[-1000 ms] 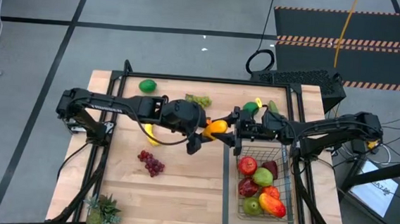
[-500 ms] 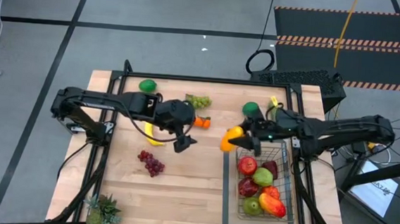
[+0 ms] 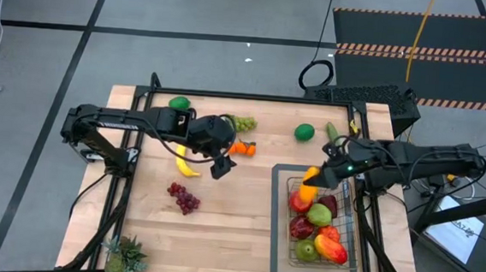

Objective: Build produce basket
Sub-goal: Put the yellow mango into the wire basket

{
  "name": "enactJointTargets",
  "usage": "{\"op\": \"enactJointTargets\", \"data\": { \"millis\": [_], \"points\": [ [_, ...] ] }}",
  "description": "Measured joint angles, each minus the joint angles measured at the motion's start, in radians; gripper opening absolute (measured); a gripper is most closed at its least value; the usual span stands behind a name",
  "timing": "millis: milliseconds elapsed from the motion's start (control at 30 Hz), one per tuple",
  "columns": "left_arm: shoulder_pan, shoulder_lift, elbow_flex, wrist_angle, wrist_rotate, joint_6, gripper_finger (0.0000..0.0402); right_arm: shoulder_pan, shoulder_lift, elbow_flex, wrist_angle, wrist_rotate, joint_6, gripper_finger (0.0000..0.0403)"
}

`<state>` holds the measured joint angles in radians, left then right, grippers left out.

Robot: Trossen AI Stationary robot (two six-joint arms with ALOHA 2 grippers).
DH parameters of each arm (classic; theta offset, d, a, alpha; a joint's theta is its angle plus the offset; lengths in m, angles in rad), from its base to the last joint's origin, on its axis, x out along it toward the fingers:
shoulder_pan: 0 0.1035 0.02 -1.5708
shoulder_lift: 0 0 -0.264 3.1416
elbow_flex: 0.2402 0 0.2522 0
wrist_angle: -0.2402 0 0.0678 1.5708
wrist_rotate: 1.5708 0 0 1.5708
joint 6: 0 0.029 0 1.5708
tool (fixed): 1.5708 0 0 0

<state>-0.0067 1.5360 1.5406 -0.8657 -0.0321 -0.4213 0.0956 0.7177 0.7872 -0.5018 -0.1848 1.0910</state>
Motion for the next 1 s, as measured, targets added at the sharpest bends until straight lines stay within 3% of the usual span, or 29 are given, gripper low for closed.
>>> {"op": "enactJointTargets", "data": {
  "millis": [300,633,1000],
  "points": [
    [0.000,0.000,0.000,0.003,-0.014,-0.053,0.0274,0.000,-0.047,0.000,-0.148,-0.031,0.053,0.0245],
    [-0.029,0.000,0.000,0.020,-0.017,-0.048,0.0187,0.000,-0.043,0.000,-0.283,-0.084,0.050,0.0246],
    [-0.098,0.000,0.000,0.219,-0.019,-0.032,0.0099,0.000,-0.003,0.000,-0.452,-0.119,0.102,0.0246]
  ]
}}
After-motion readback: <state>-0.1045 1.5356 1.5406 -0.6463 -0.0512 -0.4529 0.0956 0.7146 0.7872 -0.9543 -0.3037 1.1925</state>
